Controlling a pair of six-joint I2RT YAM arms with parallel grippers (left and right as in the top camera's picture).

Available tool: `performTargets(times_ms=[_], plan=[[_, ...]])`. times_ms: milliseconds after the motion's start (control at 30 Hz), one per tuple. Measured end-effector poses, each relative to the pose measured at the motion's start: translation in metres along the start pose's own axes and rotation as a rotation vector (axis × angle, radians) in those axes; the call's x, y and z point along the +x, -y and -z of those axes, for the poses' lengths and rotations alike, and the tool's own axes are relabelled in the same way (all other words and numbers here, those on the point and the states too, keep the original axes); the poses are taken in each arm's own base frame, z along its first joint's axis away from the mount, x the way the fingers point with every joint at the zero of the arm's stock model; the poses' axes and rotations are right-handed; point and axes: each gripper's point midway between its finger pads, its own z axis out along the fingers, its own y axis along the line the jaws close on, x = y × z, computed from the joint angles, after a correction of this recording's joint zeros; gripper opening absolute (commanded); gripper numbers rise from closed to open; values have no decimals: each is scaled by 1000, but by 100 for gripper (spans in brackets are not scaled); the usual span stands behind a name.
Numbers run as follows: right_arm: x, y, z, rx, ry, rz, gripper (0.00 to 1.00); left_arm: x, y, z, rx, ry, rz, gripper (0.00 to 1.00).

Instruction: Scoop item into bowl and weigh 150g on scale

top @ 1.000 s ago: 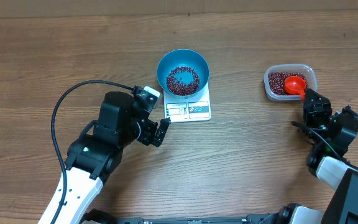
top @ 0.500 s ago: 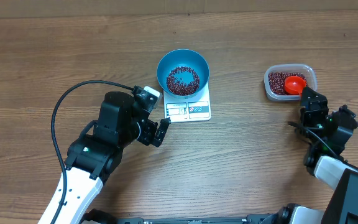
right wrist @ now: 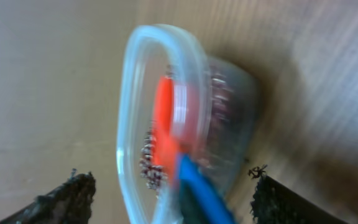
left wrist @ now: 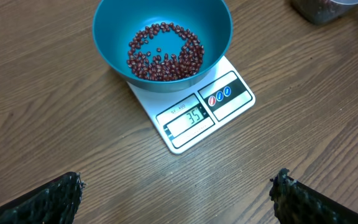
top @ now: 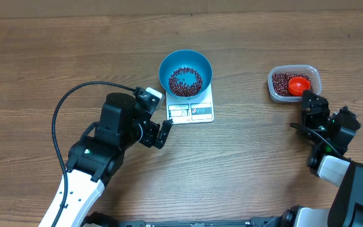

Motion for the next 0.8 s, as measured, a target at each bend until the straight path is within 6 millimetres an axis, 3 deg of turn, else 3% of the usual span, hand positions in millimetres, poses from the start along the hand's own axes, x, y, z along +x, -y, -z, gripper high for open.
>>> performTargets(times_ms=[300, 600, 800], plan=[[0, -6, 0, -25, -5, 11, 49, 0, 0, 0, 0, 0, 0, 99], [0, -7, 0, -26, -7, 13, 31, 0, 0, 0, 0, 0, 0, 99], [0, -6, 0, -26, -8, 11, 11, 0, 0, 0, 0, 0, 0, 99]])
